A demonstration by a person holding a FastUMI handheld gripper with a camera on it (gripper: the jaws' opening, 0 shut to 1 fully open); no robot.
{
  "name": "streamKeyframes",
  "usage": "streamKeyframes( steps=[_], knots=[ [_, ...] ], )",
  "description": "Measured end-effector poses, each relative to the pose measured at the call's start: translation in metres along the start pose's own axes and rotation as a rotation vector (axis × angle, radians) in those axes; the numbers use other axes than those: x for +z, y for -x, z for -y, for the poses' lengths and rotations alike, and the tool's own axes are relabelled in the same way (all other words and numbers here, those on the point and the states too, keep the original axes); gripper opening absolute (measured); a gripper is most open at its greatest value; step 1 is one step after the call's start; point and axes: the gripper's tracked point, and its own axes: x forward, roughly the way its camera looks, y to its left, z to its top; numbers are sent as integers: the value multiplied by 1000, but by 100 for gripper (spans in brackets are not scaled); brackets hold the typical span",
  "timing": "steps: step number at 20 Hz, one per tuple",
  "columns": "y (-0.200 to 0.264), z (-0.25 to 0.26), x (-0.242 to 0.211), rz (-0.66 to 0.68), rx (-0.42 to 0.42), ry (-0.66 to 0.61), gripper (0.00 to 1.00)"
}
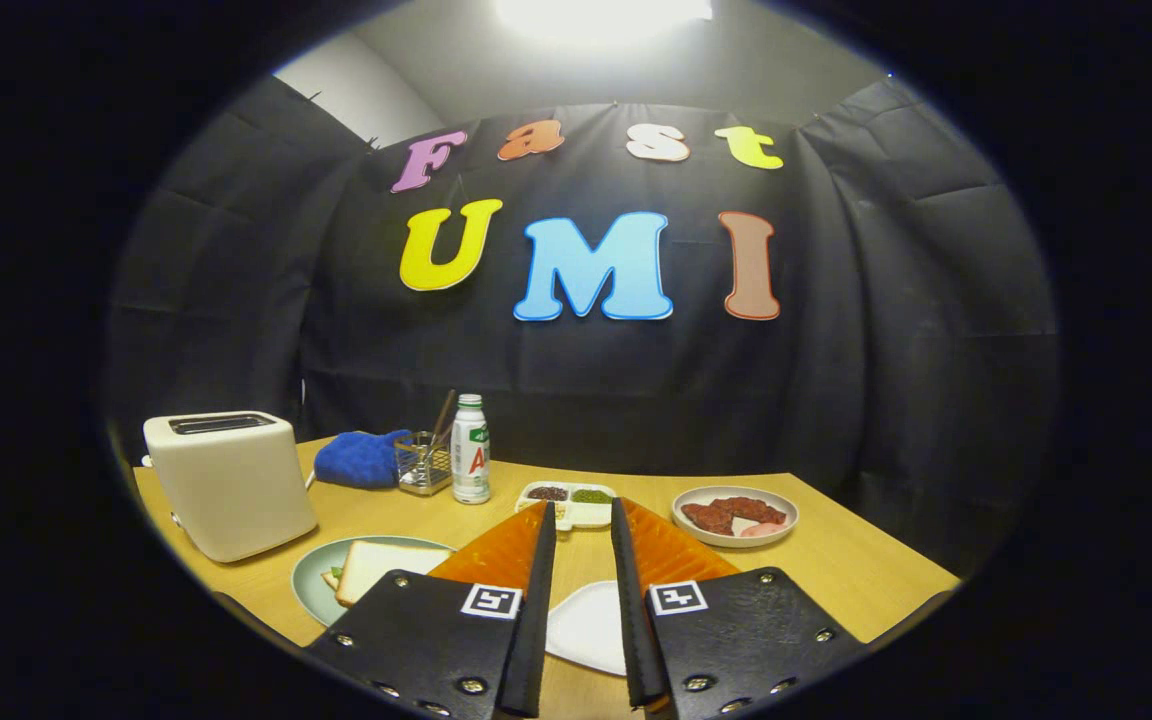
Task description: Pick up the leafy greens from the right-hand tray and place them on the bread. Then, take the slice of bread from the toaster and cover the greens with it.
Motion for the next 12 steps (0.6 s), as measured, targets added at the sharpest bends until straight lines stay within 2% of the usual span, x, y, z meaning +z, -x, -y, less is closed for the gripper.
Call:
streamKeyframes(
  steps=[4, 12],
  knots=[
    [9, 43, 1, 1, 1, -53, 32],
    [25, 114, -13, -16, -63, 14, 32]
  ],
)
